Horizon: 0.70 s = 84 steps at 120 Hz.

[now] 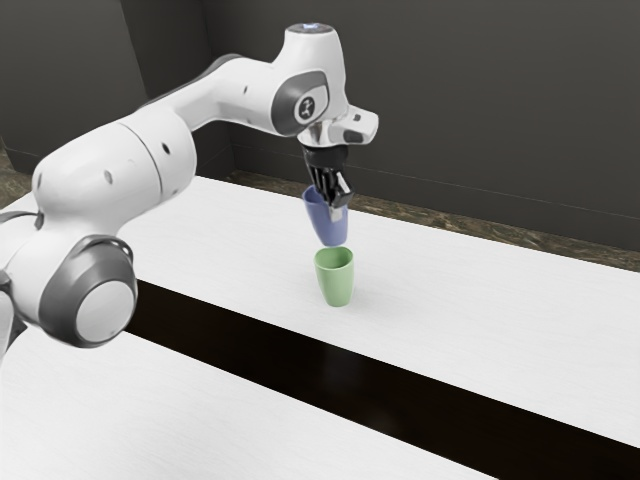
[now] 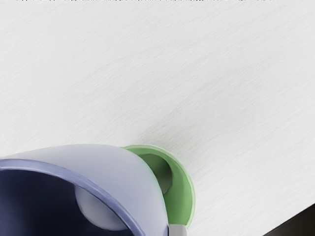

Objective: Place the left cup onto the right cup

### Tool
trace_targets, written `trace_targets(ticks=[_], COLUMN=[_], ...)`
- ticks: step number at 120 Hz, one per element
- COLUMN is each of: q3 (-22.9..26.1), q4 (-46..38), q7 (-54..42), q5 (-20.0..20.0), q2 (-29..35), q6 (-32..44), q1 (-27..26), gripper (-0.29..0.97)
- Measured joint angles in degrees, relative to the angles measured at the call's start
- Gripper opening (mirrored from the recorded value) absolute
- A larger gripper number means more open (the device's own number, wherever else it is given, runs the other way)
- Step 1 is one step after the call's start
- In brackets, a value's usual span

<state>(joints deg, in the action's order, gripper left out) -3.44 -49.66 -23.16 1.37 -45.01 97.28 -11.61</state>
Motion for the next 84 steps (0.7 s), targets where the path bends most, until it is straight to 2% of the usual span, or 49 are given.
trace_targets(ticks=[84], q3=[0.0], q4=[-6.2], q7=[0.8], q5=[0.7], q2=[4.9], q6=[0.5], q1=[-0.1], gripper=[-0.11])
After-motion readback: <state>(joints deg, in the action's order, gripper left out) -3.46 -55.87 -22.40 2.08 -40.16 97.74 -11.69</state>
